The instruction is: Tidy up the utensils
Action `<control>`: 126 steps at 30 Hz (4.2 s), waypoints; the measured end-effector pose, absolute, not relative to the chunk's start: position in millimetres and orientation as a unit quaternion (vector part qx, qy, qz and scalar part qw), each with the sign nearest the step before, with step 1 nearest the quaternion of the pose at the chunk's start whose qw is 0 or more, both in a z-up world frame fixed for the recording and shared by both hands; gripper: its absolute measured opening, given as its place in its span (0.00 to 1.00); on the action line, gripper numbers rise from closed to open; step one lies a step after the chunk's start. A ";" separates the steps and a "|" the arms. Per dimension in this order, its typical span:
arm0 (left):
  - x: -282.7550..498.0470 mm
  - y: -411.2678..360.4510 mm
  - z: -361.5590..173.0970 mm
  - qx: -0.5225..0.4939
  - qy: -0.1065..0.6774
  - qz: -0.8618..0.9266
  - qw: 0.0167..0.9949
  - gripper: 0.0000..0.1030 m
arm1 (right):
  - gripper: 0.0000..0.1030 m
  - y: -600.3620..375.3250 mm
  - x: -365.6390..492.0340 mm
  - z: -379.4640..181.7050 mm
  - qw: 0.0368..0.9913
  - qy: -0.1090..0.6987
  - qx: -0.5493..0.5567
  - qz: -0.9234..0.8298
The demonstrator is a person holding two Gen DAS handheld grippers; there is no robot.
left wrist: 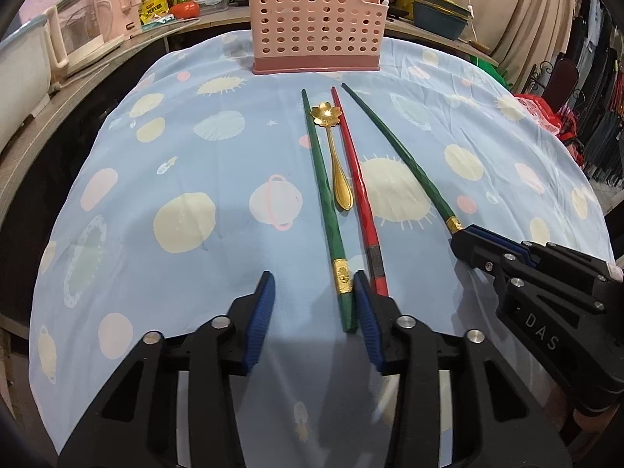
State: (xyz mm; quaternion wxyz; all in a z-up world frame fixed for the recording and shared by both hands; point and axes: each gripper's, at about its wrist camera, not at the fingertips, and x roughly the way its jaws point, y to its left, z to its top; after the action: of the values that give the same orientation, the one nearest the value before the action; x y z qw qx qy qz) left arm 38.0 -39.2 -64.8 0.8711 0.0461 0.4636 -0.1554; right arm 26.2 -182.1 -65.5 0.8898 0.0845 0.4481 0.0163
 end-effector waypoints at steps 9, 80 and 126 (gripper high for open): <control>34.3 -39.3 -61.1 0.034 0.468 -0.180 0.865 0.08 | 0.06 -182.8 21.5 -64.5 0.890 0.447 0.089 0.018; 80.3 13.1 17.5 -0.023 0.429 -0.147 0.891 0.29 | 0.06 -242.9 36.7 133.1 0.958 0.247 0.146 0.019; 89.4 5.6 110.5 -0.025 0.331 -0.177 0.926 0.07 | 0.06 -233.0 37.0 160.3 0.966 0.224 0.126 0.034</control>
State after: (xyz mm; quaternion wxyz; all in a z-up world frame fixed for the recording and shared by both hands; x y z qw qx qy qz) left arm 89.4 5.6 110.5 0.9263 -0.0253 0.3315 -0.1773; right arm 37.0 -233.0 160.3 0.9659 0.1255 0.2240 0.0344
